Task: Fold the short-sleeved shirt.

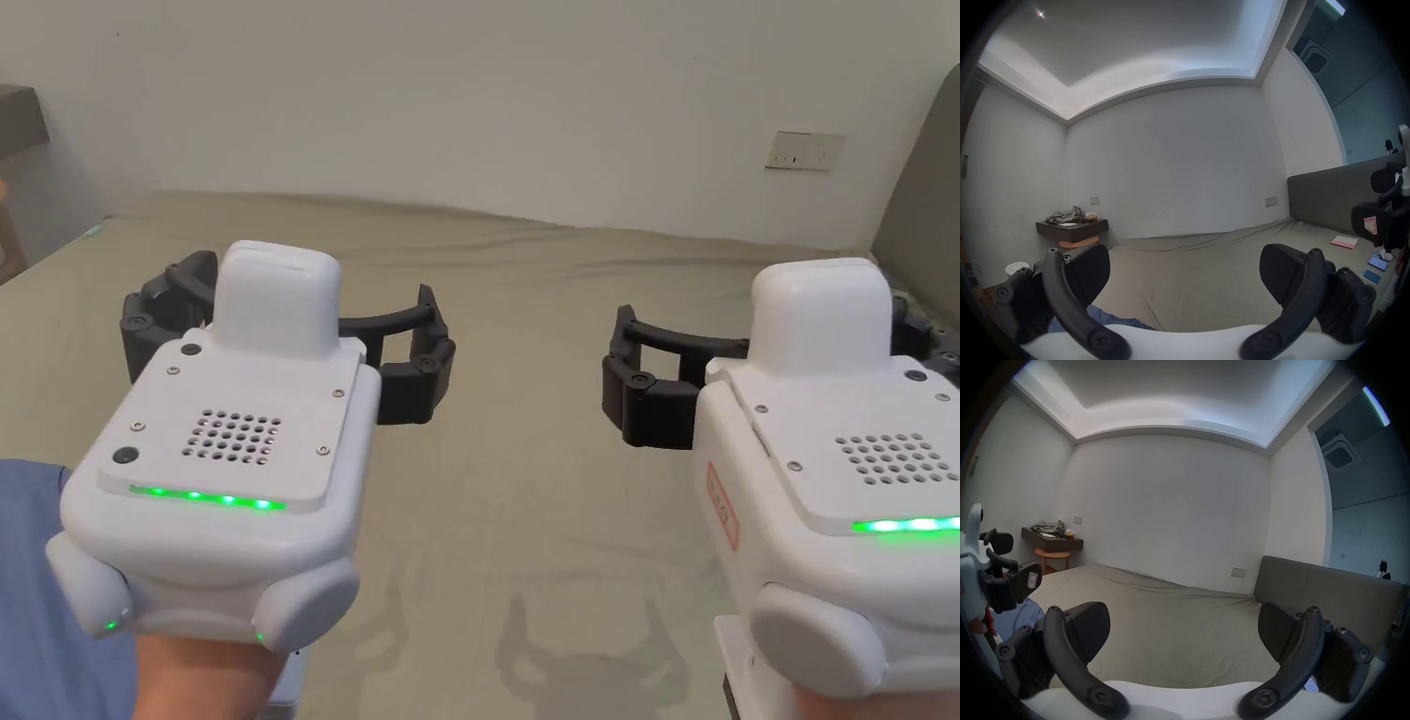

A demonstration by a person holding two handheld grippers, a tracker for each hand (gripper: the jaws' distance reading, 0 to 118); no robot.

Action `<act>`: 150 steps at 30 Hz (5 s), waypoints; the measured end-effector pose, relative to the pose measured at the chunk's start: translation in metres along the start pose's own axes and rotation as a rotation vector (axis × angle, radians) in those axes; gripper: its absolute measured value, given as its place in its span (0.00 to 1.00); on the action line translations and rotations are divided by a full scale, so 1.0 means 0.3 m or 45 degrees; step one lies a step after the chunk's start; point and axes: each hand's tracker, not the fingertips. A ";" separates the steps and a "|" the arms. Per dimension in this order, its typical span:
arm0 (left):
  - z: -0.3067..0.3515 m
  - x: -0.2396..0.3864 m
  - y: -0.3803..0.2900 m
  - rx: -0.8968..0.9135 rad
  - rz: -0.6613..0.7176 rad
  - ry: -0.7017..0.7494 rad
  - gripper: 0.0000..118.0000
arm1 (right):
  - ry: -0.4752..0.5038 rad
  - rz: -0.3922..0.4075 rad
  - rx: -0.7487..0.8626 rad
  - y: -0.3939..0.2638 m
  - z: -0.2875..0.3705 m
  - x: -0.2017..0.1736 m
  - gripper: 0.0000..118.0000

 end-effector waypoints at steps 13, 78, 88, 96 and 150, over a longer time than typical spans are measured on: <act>-0.004 0.028 0.019 -0.034 -0.037 -0.058 0.96 | 0.049 -0.031 -0.037 -0.008 0.002 0.016 1.00; 0.343 -0.719 -0.044 -0.287 -0.090 0.714 0.00 | 0.906 0.061 0.027 0.084 -0.036 -0.796 0.01; 0.128 -0.798 -0.234 -0.596 0.056 0.578 0.00 | 0.857 0.059 -0.067 0.025 -0.138 -0.779 0.01; -0.130 -0.940 -0.630 -0.998 0.244 0.447 0.00 | 0.828 0.120 -0.162 -0.058 -0.246 -0.791 0.01; -0.042 -0.969 -0.514 -0.506 0.359 0.388 0.00 | 0.624 0.092 -0.240 -0.092 -0.154 -0.527 0.01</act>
